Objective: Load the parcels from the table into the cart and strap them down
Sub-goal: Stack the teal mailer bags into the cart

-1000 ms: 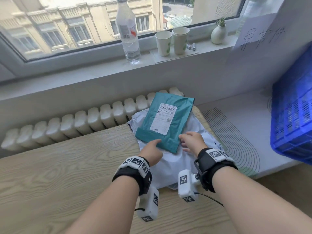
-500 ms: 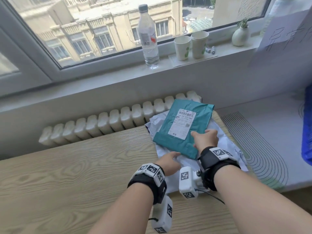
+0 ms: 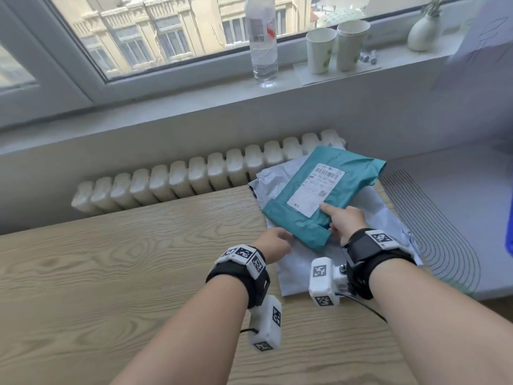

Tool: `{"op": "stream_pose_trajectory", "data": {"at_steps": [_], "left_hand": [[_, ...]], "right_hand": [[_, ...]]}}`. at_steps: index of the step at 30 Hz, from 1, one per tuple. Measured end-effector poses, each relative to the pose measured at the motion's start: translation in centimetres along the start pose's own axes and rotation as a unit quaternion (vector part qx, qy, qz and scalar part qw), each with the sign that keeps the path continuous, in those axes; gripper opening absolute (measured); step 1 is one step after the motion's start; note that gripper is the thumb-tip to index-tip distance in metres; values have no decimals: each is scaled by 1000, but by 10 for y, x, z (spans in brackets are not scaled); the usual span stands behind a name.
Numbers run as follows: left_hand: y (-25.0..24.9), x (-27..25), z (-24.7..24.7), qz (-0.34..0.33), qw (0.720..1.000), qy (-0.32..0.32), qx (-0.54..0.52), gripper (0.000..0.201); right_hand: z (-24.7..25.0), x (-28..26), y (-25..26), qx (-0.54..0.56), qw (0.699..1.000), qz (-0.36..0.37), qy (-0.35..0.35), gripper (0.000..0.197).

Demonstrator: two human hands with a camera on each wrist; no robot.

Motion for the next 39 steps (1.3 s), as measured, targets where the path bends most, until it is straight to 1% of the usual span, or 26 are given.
{"op": "stream_pose_trajectory", "data": {"at_steps": [2,5,6,8,10,11,13,15,16,17,18,20,23,28,31,36,39], "left_hand": [[7,-2,8,11,1000,-20,-11,44],[18,-7,26,30,996,-70,-44,30],[21,-10,32,43,994,-86,-58,33],[30,-17,48,64,988,-122,-75,51],[40,-28,63,74,983,-142,-90,67],[44,-35,70,77,980,-150,-104,72],[53,-53,86,72,974,-171,-129,74],[66,-75,102,50,967,-192,-161,67],[71,-87,110,27,961,-200,-190,55],[78,-100,117,7,953,-207,-220,38],[86,-114,124,-7,945,-215,-244,26],[110,-138,136,-7,927,-229,-296,33],[156,-173,151,10,894,-238,-380,27],[227,-240,170,-10,845,-238,-479,21],[273,-282,180,-9,828,-261,-496,23],[355,-351,199,5,809,-314,-497,38],[403,-389,211,6,793,-366,-487,34]], "right_hand": [[-5,-7,2,3,1000,-12,21,12],[-12,-16,6,-17,999,-9,48,25],[-15,-20,7,-31,998,-3,55,27],[-23,-30,10,-77,995,10,65,29],[-37,-46,14,-119,989,25,84,30],[-46,-55,15,-139,985,29,98,31],[-65,-75,15,-183,974,36,129,31],[-86,-98,14,-223,962,47,153,27],[-97,-109,12,-235,957,50,163,23],[-108,-121,11,-242,953,53,172,21],[-119,-133,8,-251,950,57,176,19],[-141,-158,1,-269,943,70,182,17],[-172,-200,-15,-297,931,82,198,16],[-225,-270,-52,-333,911,83,228,15],[-263,-316,-76,-343,899,100,253,14],[-323,-392,-120,-364,869,149,300,17],[-355,-433,-150,-371,851,166,333,15]]}}
Point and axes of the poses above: each hand's wrist, its own x-axis towards the middle knuckle, its own z-axis out of the back of the hand, y = z × x, the point moved 3 cm from there along x, towards the middle knuckle, and after that the axes turned 1 degree about x, right-handed, at the moved point
